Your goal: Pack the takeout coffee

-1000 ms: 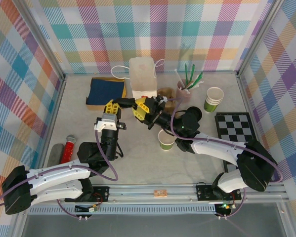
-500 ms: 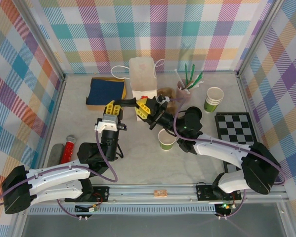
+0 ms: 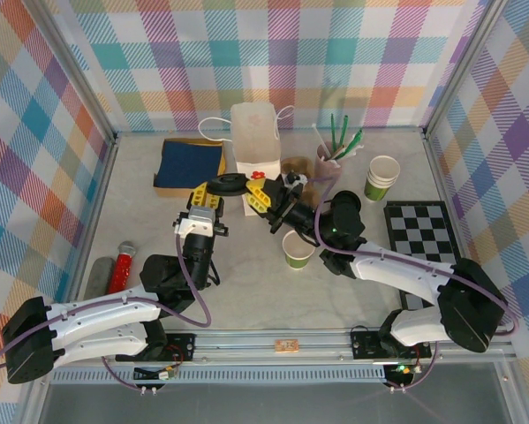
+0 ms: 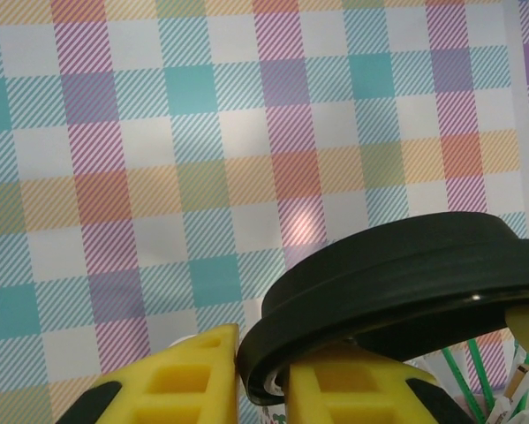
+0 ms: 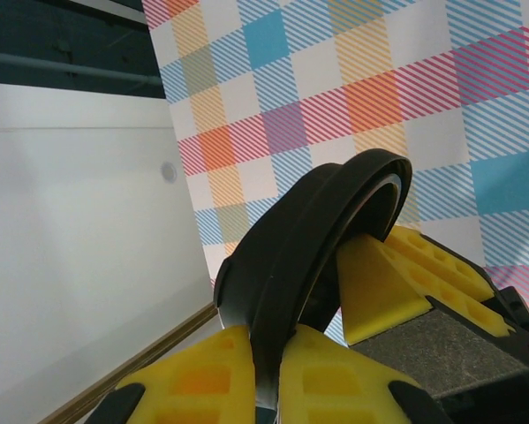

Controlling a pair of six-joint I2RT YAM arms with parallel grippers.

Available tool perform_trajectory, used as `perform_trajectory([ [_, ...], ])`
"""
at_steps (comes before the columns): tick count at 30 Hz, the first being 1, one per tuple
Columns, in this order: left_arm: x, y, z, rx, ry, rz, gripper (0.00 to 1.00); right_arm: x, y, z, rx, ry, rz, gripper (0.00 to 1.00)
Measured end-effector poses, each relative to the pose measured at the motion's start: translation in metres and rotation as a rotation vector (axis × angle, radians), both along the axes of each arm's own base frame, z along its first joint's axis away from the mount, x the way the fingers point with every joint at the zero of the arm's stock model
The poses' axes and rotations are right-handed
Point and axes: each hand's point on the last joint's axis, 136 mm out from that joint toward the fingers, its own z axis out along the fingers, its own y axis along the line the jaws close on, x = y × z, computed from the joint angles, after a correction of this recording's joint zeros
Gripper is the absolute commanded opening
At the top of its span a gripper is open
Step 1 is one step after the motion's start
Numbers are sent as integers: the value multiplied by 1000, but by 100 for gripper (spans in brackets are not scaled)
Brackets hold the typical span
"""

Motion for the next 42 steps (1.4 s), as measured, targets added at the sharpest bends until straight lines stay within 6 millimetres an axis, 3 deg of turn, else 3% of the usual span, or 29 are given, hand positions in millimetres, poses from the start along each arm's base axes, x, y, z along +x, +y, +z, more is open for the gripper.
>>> perform_trajectory([
  [8,-3,-5,1,12,-9,-26,31,0,-8,-4,-55,-10,-48,1],
  [13,-6,-5,3,15,-15,-38,50,-1,-18,-1,-89,-29,-97,0],
  [17,-8,-1,7,2,-20,-43,59,-1,-25,0,-109,-44,-128,0],
  [24,-9,1,3,18,7,-52,62,-5,-37,-6,-217,-79,-186,0],
  [35,-14,13,-29,-8,217,-145,63,-51,-112,11,-428,-286,-345,0],
  [39,-13,7,-39,-22,312,-185,64,-63,-125,-4,-502,-325,-351,0],
  [42,-13,1,-46,-41,380,-227,66,-68,-130,-34,-569,-327,-336,0],
])
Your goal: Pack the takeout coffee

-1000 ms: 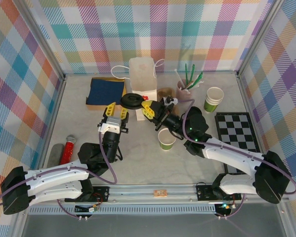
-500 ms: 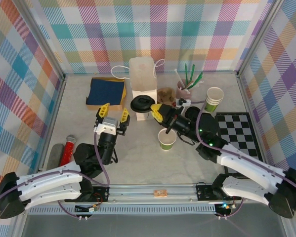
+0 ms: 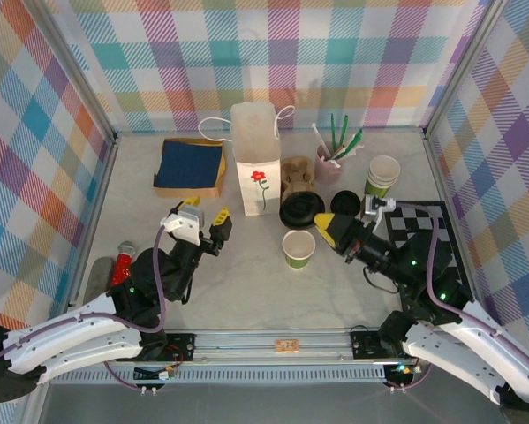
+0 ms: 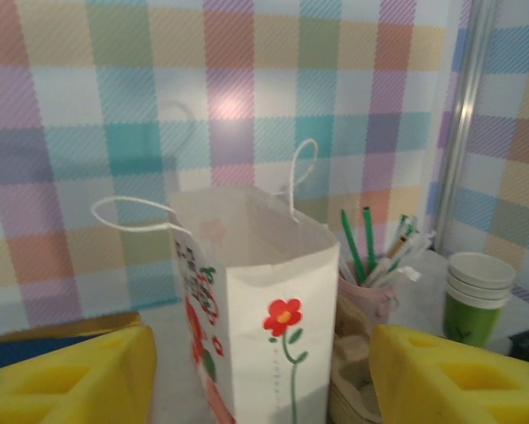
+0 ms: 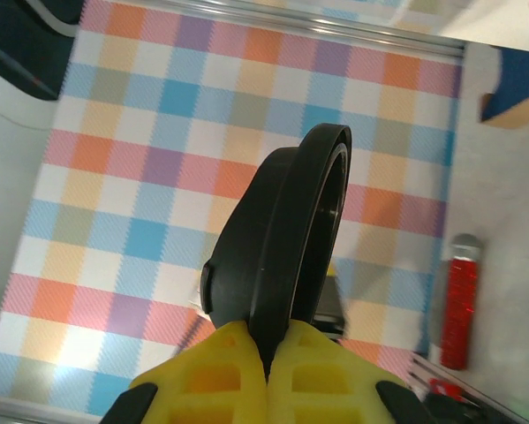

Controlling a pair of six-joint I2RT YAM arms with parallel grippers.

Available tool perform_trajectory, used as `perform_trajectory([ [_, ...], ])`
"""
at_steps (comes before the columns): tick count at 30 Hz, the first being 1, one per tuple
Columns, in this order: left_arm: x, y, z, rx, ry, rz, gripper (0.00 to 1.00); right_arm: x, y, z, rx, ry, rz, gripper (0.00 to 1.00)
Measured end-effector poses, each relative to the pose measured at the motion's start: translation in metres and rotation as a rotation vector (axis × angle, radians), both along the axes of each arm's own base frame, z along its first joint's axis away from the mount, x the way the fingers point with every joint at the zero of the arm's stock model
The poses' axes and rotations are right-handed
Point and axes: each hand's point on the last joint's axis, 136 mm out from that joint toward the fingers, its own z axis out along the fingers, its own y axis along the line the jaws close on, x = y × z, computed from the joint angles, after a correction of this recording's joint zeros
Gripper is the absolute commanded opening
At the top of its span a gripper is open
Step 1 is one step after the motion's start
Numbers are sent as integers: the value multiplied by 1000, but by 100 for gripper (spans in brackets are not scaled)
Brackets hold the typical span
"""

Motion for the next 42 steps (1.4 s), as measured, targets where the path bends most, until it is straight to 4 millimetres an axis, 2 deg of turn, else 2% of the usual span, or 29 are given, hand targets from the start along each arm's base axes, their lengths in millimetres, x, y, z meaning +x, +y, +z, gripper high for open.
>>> perform_trajectory([
  [5,-3,-7,-17,-37,93,-53,67,-2,-1,-79,-106,79,8,0],
  [8,-5,-7,-22,-71,125,-70,67,1,-2,-118,-151,126,5,0],
  [12,-7,-5,-32,-95,155,-80,67,7,-7,-149,-153,173,-14,0],
  [17,-8,-6,-40,-102,175,-83,67,20,-16,-167,-130,211,-58,0],
  [24,-7,-4,-41,-112,178,-77,67,34,-25,-163,-88,213,-87,0],
  [32,-6,-3,-44,-115,183,-73,67,34,-20,-184,-107,252,-59,0],
  [42,-6,-3,-48,-111,189,-70,67,37,-25,-202,-119,281,-84,0],
])
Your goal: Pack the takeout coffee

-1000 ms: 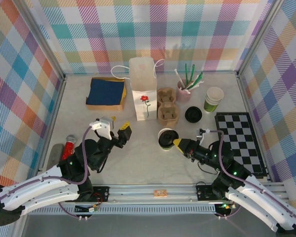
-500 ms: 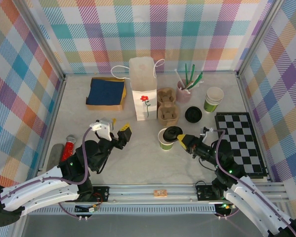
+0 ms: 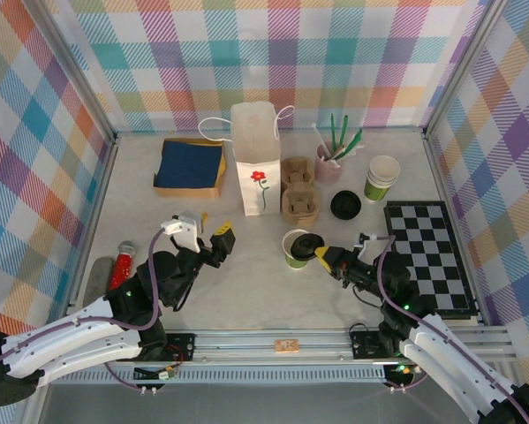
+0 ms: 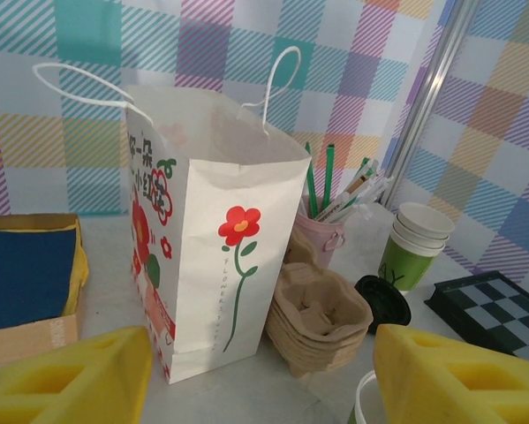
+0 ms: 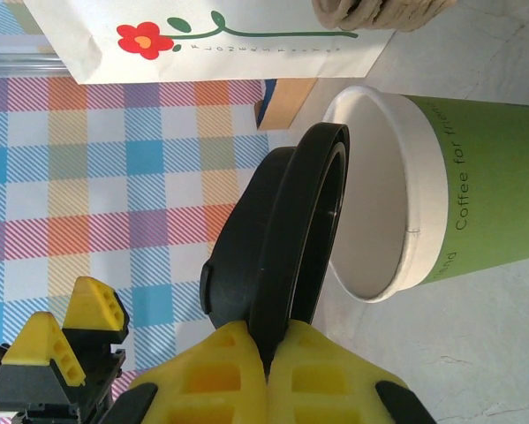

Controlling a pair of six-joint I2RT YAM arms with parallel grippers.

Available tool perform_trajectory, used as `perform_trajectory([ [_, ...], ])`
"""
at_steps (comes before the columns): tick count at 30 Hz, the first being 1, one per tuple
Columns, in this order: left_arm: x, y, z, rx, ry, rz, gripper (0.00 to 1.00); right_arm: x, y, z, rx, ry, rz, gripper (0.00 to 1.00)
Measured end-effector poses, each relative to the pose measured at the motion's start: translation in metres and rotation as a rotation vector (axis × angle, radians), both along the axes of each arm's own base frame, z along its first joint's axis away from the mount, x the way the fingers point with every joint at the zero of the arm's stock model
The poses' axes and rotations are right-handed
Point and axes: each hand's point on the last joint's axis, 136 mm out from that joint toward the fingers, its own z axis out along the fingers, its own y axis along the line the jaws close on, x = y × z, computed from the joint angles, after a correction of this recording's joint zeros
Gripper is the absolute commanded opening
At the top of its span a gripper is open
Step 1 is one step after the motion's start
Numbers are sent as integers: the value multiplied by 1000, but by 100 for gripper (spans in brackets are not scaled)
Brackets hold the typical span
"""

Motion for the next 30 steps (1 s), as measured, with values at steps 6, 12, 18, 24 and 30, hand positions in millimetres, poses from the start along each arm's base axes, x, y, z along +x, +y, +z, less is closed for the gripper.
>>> perform_trajectory([
  [6,0,1,-1,-1,0,1,67,2,-3,-6,-6,10,-12,0],
  [12,0,1,0,-4,-2,2,67,2,-3,-11,-13,20,-13,0],
  [18,0,2,0,-4,-2,6,67,2,-3,-14,-24,27,-11,2],
  [24,0,3,1,-7,-4,7,67,4,-1,-16,-30,31,-5,6],
  [30,0,4,0,-7,-4,8,67,3,-1,-19,-46,25,-1,8],
])
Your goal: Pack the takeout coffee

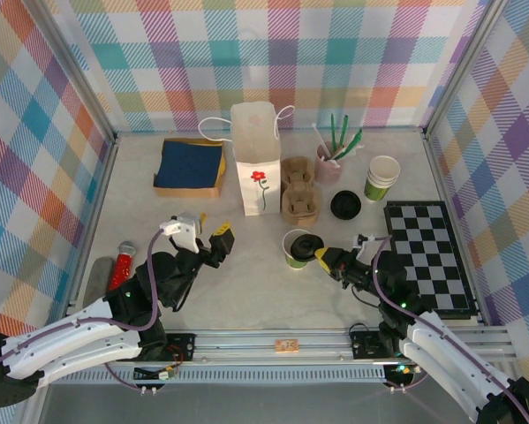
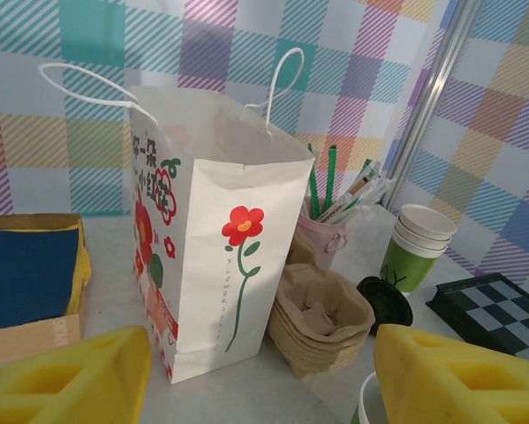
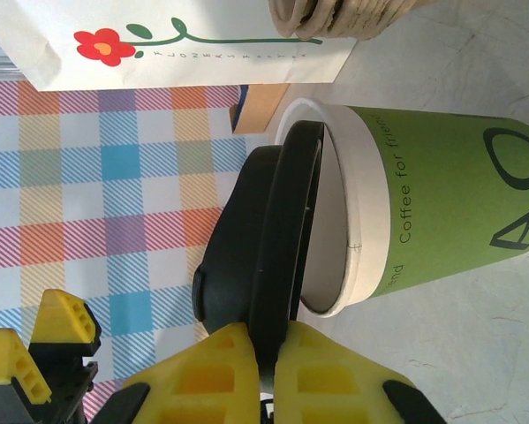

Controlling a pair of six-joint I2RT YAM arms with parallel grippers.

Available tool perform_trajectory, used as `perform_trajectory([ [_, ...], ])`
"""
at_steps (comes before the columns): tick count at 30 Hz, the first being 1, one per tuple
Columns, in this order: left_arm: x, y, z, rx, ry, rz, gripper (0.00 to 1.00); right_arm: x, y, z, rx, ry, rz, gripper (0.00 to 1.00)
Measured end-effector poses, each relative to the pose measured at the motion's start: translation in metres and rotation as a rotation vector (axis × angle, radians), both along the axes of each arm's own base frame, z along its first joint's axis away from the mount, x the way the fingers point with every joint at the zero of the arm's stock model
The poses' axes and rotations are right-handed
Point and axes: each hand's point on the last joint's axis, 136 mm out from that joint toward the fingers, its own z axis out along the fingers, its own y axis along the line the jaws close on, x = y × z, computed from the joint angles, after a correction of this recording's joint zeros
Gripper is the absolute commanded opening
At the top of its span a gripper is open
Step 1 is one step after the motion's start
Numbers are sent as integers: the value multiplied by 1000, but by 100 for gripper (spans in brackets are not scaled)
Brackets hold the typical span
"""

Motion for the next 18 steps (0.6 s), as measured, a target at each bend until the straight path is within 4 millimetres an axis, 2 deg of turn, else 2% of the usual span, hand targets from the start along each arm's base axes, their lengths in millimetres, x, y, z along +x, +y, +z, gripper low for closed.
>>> perform_trajectory([
  [18,-2,5,1,-16,-9,2,67,-2,-3,-14,-58,24,2,17],
])
